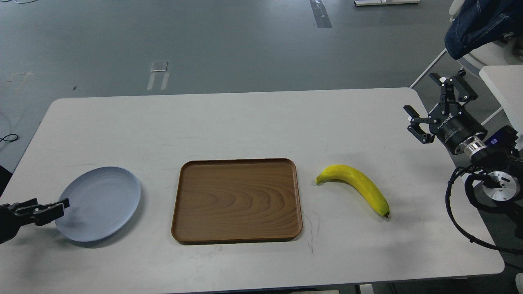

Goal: Place banana on plate with both arms
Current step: 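Grasp the plate rim with the left gripper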

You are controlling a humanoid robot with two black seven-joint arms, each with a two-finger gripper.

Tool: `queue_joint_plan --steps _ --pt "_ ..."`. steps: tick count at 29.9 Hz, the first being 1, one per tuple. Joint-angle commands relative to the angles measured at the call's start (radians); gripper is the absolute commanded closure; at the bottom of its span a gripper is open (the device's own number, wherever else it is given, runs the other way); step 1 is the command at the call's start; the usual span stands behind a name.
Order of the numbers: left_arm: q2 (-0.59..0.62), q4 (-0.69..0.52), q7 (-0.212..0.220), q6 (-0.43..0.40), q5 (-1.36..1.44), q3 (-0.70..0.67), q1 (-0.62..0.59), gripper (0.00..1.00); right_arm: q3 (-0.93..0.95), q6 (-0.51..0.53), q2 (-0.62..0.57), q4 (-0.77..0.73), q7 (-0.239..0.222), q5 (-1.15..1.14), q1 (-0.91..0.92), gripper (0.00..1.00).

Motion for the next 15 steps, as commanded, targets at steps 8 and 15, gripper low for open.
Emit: queue_joint_plan --steps 8,15 --pt "0.001 -0.001 0.0 -0.005 -0.034 0.0 0.007 0.72 0.001 0.0 0.002 0.0 0.0 0.0 -0.001 0.0" --pt "-0.001 -0.006 0.0 -0.004 -0.048 0.0 0.005 1.0 0.001 0.0 0.002 0.0 0.0 0.0 -0.001 0.0"
